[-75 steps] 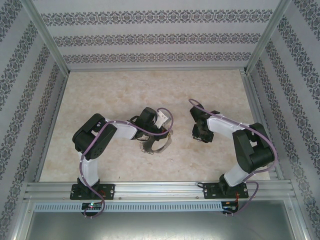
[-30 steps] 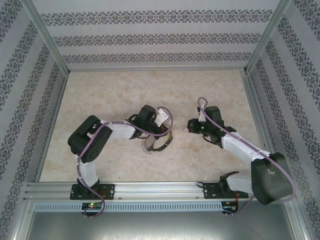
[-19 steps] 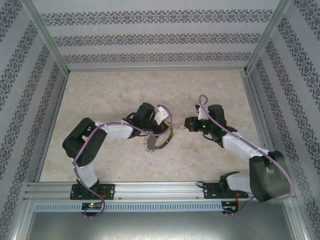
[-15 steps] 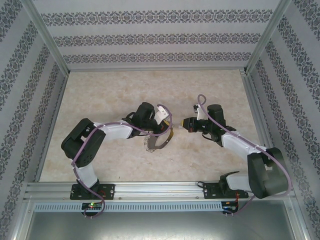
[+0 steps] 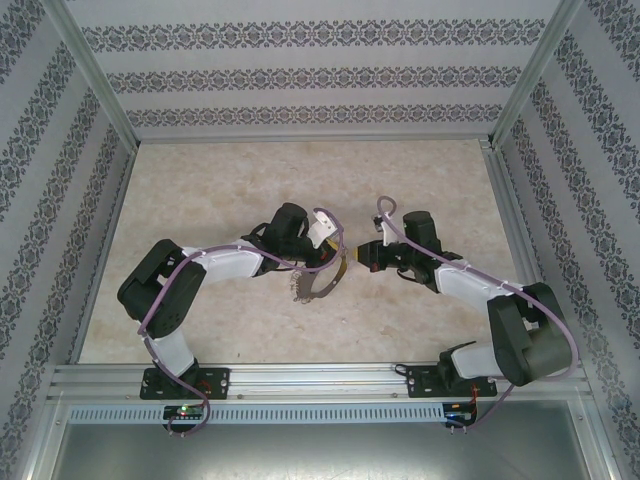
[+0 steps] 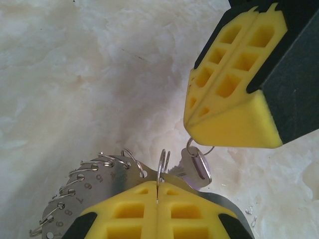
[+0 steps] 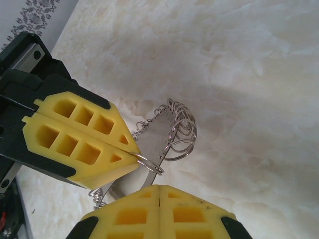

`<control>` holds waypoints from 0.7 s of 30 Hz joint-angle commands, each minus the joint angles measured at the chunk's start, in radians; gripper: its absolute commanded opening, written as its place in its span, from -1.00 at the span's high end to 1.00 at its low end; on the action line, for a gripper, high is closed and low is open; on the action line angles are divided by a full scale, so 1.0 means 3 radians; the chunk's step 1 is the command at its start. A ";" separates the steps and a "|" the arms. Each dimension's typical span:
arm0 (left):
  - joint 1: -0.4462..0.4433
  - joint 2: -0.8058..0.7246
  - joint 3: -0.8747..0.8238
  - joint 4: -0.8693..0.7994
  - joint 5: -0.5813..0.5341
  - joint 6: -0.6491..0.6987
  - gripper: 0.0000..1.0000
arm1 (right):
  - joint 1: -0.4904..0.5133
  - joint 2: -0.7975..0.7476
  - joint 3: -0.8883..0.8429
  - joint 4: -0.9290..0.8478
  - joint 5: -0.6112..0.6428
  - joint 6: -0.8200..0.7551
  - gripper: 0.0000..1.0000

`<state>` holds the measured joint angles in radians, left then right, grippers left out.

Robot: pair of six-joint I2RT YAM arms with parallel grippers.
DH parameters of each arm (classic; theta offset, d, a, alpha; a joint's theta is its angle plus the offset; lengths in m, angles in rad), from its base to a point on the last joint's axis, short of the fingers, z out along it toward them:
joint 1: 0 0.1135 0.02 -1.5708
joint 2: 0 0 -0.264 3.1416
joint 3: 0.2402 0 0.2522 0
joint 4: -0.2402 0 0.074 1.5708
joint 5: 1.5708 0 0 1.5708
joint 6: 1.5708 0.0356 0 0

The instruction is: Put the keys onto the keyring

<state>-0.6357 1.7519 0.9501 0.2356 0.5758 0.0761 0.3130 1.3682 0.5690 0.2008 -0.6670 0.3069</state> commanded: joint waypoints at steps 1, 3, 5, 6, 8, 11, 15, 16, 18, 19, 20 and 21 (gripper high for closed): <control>-0.0044 -0.0031 0.0109 -0.0035 0.0110 0.0074 1.00 | 0.0061 -0.0027 0.0046 0.0172 0.0141 -0.0131 1.00; -0.0046 -0.0029 0.0101 -0.0019 0.0121 0.0069 1.00 | 0.0081 -0.0043 0.0061 0.0166 0.0154 -0.0157 1.00; -0.0049 -0.0021 0.0101 -0.0019 0.0131 0.0073 1.00 | 0.0103 -0.0052 0.0087 0.0145 0.0181 -0.0199 1.00; -0.0049 -0.0019 0.0098 -0.0017 0.0140 0.0074 1.00 | 0.0112 -0.0055 0.0092 0.0133 0.0199 -0.0226 1.00; -0.0049 -0.0008 0.0105 -0.0031 0.0159 0.0074 1.00 | 0.0143 -0.0066 0.0114 0.0088 0.0276 -0.0298 1.00; -0.0054 0.0004 0.0111 -0.0028 0.0193 0.0083 1.00 | 0.0166 -0.0051 0.0121 0.0112 0.0304 -0.0350 1.00; -0.0054 0.0025 0.0113 -0.0019 0.0217 0.0084 1.00 | 0.0194 -0.0035 0.0119 0.0179 0.0334 -0.0416 1.00; -0.0054 0.0025 0.0112 -0.0013 0.0217 0.0084 1.00 | 0.0195 -0.0035 0.0114 0.0192 0.0327 -0.0423 1.00; -0.0054 0.0022 0.0111 -0.0003 0.0223 0.0084 1.00 | 0.0201 -0.0052 0.0093 0.0257 0.0290 -0.0416 1.00; -0.0054 0.0030 0.0112 -0.0003 0.0228 0.0079 1.00 | 0.0203 -0.0063 0.0088 0.0276 0.0274 -0.0414 1.00; -0.0054 0.0030 0.0112 0.0001 0.0228 0.0081 1.00 | 0.0200 -0.0075 0.0081 0.0291 0.0261 -0.0407 1.00; -0.0054 0.0034 0.0111 0.0006 0.0233 0.0079 1.00 | 0.0199 -0.0093 0.0070 0.0311 0.0242 -0.0400 1.00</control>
<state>-0.6361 1.7535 0.9562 0.2321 0.6102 0.0761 0.3584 1.3678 0.5797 0.2405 -0.5812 0.2089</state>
